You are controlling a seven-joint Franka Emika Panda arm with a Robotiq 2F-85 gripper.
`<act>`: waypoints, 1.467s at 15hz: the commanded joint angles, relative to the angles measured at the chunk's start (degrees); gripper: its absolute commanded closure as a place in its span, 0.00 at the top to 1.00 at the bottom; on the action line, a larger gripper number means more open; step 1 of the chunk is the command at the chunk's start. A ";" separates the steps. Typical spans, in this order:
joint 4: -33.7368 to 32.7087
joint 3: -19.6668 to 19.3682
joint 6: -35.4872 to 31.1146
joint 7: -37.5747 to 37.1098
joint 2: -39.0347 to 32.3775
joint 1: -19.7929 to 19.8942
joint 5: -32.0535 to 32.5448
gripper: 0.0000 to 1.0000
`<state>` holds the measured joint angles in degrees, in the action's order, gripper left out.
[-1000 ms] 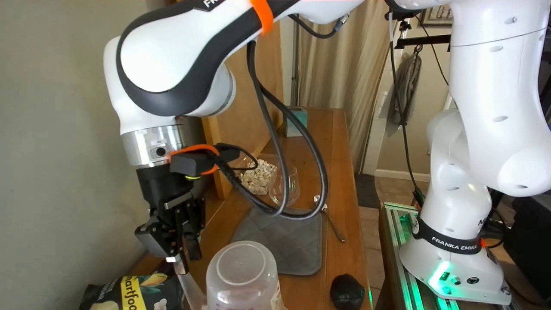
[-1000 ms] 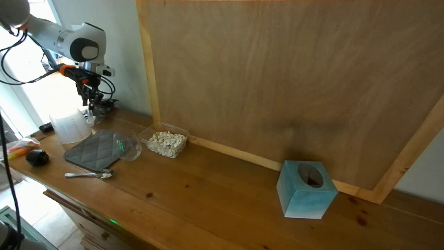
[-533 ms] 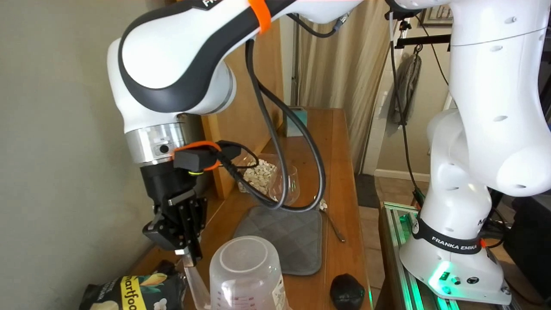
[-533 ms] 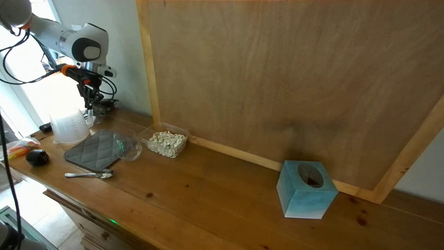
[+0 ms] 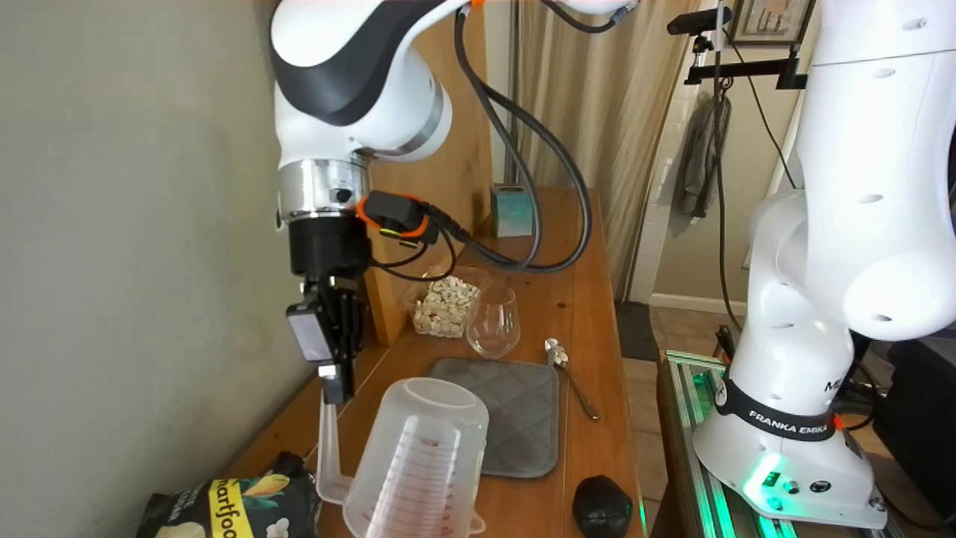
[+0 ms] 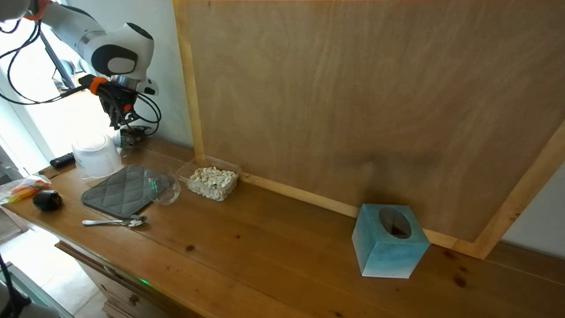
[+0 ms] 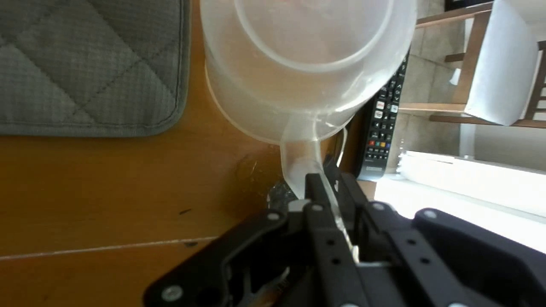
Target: Turn the clear jug over rand put it on the grey potholder
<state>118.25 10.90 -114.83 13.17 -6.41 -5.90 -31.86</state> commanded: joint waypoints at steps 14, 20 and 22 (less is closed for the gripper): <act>15.16 -10.11 1.25 30.00 6.90 5.62 -22.75 0.03; 15.68 -10.80 1.94 34.31 7.03 5.88 -25.98 0.03; 15.52 -10.79 2.22 37.52 6.87 5.88 -29.13 0.03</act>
<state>132.10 0.21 -112.77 45.70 -1.10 -0.37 -56.15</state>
